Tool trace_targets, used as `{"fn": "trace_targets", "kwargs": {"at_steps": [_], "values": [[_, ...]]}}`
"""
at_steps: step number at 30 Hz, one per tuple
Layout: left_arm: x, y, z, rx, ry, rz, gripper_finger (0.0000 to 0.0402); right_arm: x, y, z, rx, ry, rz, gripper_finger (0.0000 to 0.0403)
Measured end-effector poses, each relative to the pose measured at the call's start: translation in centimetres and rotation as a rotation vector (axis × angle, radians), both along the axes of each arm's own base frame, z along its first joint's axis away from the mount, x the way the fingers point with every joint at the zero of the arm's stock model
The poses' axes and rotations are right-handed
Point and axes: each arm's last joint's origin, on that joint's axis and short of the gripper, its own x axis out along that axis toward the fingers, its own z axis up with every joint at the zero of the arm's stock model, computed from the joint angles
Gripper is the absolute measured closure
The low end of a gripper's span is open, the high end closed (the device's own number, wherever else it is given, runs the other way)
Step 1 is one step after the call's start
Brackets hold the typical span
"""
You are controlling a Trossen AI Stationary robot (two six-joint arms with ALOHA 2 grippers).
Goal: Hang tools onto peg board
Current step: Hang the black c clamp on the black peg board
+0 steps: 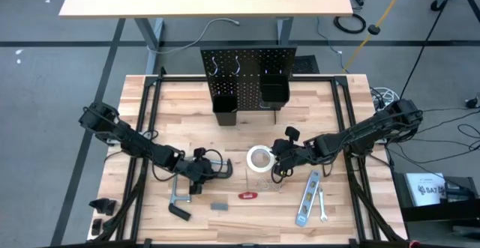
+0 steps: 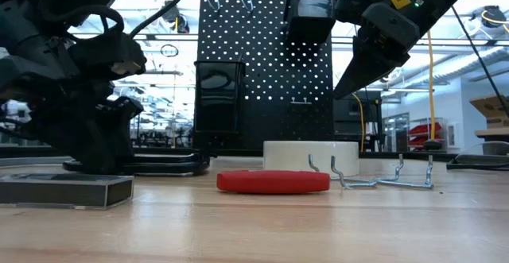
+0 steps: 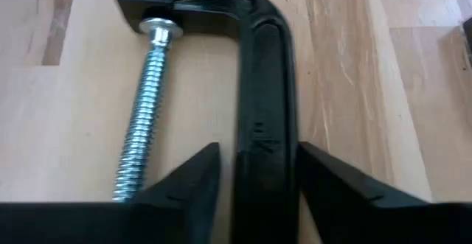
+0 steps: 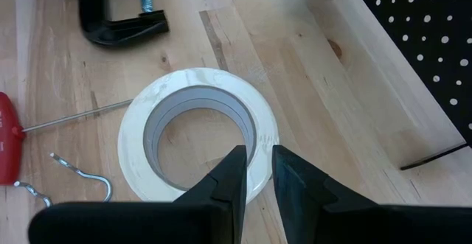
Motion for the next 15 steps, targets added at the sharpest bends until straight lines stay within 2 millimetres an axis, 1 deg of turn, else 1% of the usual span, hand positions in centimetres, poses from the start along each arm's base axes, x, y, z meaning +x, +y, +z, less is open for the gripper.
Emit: {"fn": "trace_targets", "kwargs": {"at_steps": [2, 3, 10, 15], "values": [[0.0, 0.0, 0.1, 0.003, -0.003, 0.001, 0.0279, 0.0, 0.0, 0.0, 0.000, -0.001, 0.001, 0.0342], [0.0, 0.0, 0.1, 0.002, -0.003, 0.001, 0.0283, 0.0, 0.0, 0.0, 0.000, -0.001, 0.001, 0.0342], [0.1, 0.0, 1.1, -0.016, -0.019, -0.004, 0.0283, 0.0, 0.0, 0.0, 0.000, -0.001, 0.001, 0.0342], [0.7, -0.3, 2.9, -0.052, -0.098, -0.027, 0.0283, 0.2, 0.0, 0.1, 0.001, -0.019, 0.007, 0.0342]]}}
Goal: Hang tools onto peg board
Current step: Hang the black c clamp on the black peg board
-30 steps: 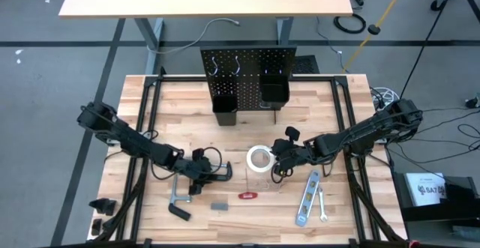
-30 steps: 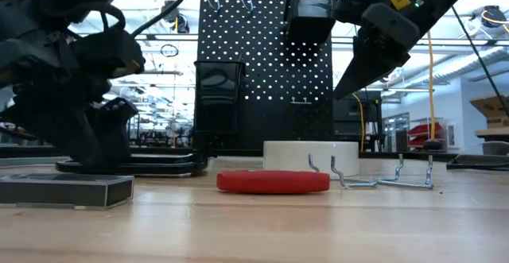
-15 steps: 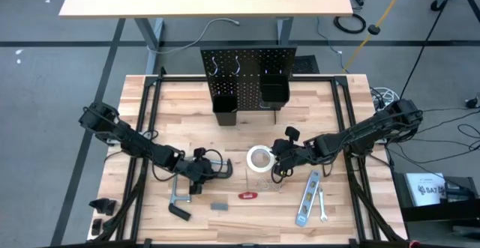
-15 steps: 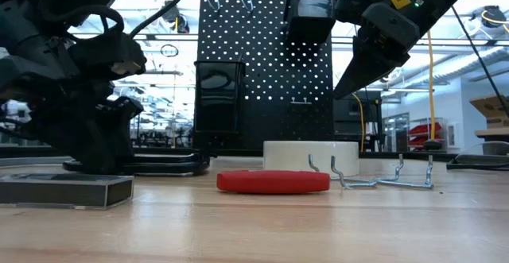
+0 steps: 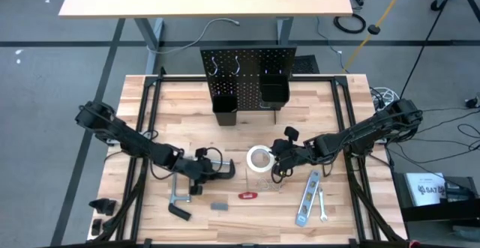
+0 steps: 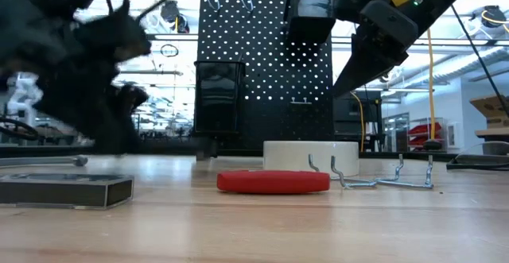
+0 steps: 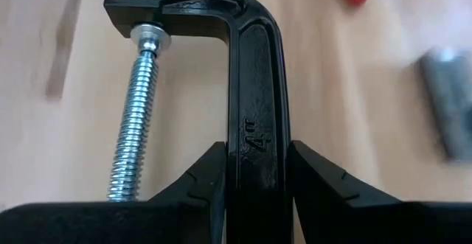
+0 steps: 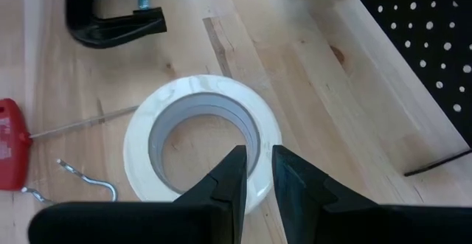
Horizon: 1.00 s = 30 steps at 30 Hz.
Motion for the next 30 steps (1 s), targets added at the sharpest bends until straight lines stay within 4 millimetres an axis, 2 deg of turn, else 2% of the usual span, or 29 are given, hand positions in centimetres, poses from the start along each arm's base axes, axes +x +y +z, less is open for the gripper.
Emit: {"fn": "trace_targets", "kwargs": {"at_steps": [5, 11, 15, 24, 27, 30], "values": [[0.1, 0.0, 1.3, -0.022, -0.044, 0.003, 0.0283, 0.1, 0.0, 0.1, 0.000, -0.007, 0.005, 0.0342], [0.5, 0.3, 3.4, -0.188, -0.081, 0.001, 0.0283, 0.3, 0.1, 0.2, -0.051, -0.009, 0.071, 0.0342], [0.8, 0.6, 5.0, -0.309, -0.101, -0.045, 0.0283, 0.8, 0.7, 0.8, -0.141, -0.047, 0.234, 0.0342], [1.2, 1.9, 6.8, -0.500, -0.138, -0.061, 0.0283, 2.2, 2.3, 2.8, -0.422, -0.239, 0.848, 0.0342], [1.5, 2.1, 7.4, -0.569, -0.177, -0.095, 0.0283, 2.3, 2.7, 3.5, -0.550, -0.302, 0.918, 0.0342], [1.8, 2.2, 8.0, -0.608, -0.222, -0.131, 0.0283, 2.6, 2.6, 4.2, -0.624, -0.366, 0.891, 0.0339]]}}
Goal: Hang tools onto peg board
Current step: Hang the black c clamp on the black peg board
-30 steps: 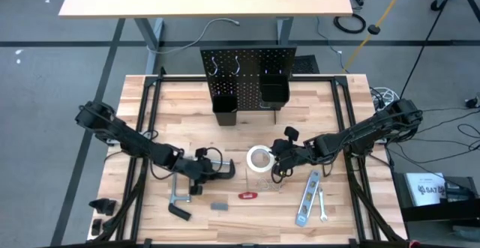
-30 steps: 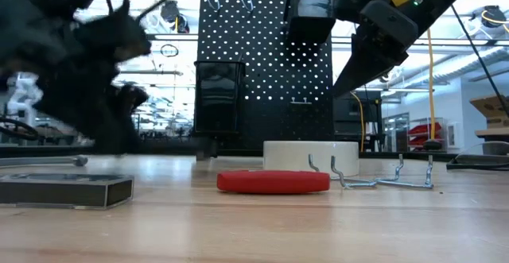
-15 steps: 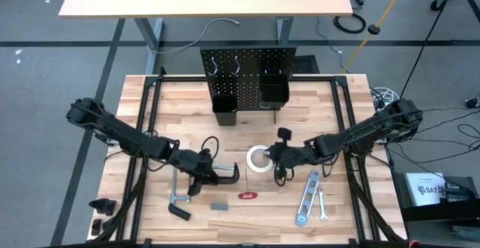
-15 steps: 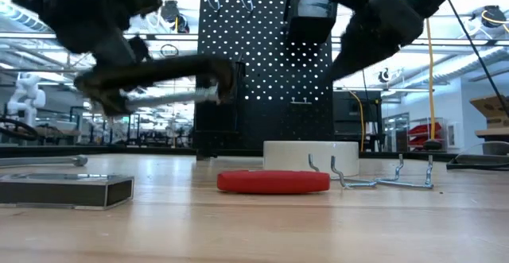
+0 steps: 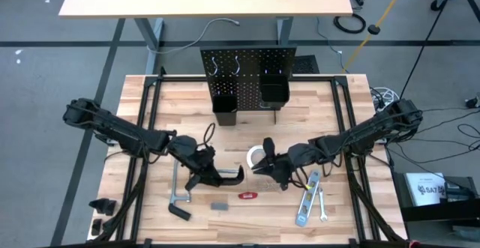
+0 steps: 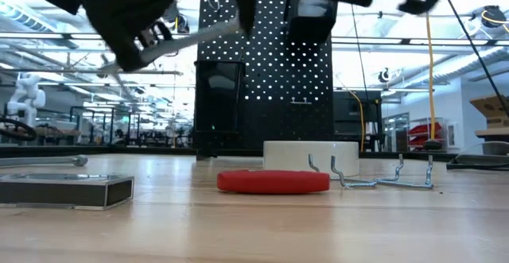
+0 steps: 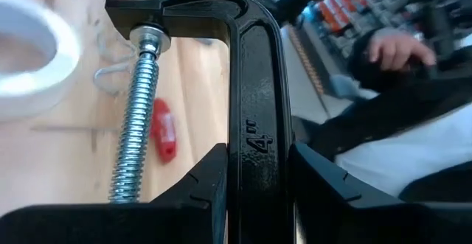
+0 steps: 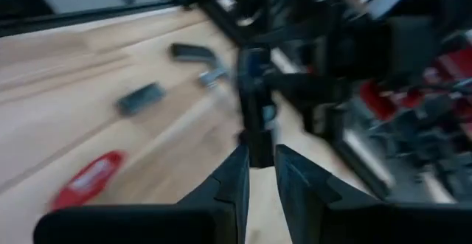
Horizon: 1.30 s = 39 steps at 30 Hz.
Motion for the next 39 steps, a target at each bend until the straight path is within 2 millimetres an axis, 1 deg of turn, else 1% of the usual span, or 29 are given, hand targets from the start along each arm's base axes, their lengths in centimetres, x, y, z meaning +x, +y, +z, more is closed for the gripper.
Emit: {"fn": "trace_targets", "kwargs": {"at_steps": [3, 8, 12, 16, 21, 24, 33, 39], "values": [[0.1, 0.2, -0.1, -0.007, 0.012, 0.013, 0.0283, 0.1, 0.0, 0.4, -0.006, -0.048, 0.008, 0.0325], [0.2, 0.5, 0.1, -0.015, -0.002, 0.029, 0.0283, 0.2, 0.1, 0.7, 0.051, -0.066, 0.005, 0.0280], [0.5, 0.8, 0.8, -0.034, -0.076, 0.042, 0.0283, 0.2, 0.2, 0.8, 0.081, -0.075, 0.000, 0.0242], [0.8, 1.4, 1.4, -0.090, -0.110, 0.078, 0.0283, 0.3, 0.2, 1.5, 0.101, -0.139, 0.003, 0.0223], [1.0, 1.9, 1.4, -0.111, -0.105, 0.104, 0.0282, 0.4, 0.2, 2.0, 0.114, -0.188, 0.004, 0.0223], [1.0, 1.9, 1.5, -0.115, -0.108, 0.095, 0.0282, 0.5, -0.1, 1.8, 0.107, -0.171, -0.006, 0.0229], [1.1, 1.9, 2.0, -0.120, -0.135, 0.091, 0.0281, 0.8, -1.2, 1.8, 0.160, -0.165, -0.055, 0.0243], [1.2, 2.0, 2.2, -0.123, -0.149, 0.094, 0.0281, 0.8, -1.3, 1.8, 0.158, -0.166, -0.055, 0.0270]]}}
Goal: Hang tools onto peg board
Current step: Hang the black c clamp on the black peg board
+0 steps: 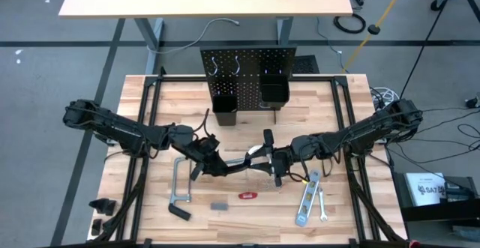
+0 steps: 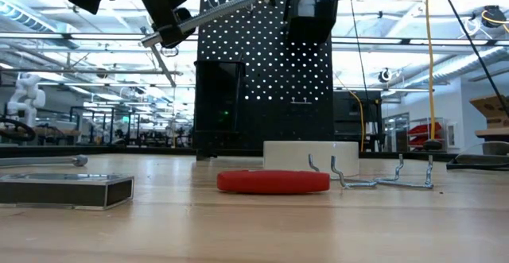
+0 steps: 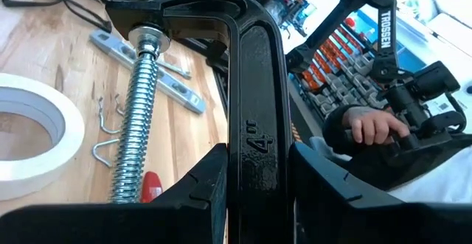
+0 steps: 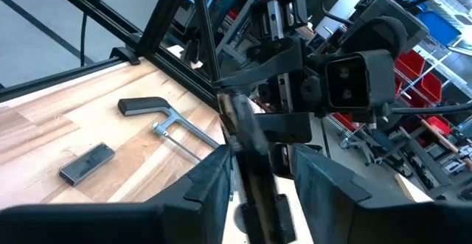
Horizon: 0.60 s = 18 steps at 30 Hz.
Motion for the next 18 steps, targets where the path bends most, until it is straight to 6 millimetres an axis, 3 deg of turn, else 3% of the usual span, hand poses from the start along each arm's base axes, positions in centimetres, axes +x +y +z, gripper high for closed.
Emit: {"fn": "trace_targets", "kwargs": {"at_steps": [10, 14, 18], "values": [[0.07, 0.27, 0.14, -0.009, -0.012, 0.004, 0.0281, 0.12, -0.49, -0.02, -0.004, 0.003, -0.013, 0.0363], [0.07, 0.28, 0.16, -0.011, -0.013, 0.002, 0.0281, 0.14, -0.54, 0.00, -0.006, 0.000, -0.015, 0.0365], [0.11, 0.47, 0.16, -0.005, -0.017, 0.007, 0.0281, 0.15, -0.64, 0.02, 0.012, 0.001, -0.022, 0.0335]]}}
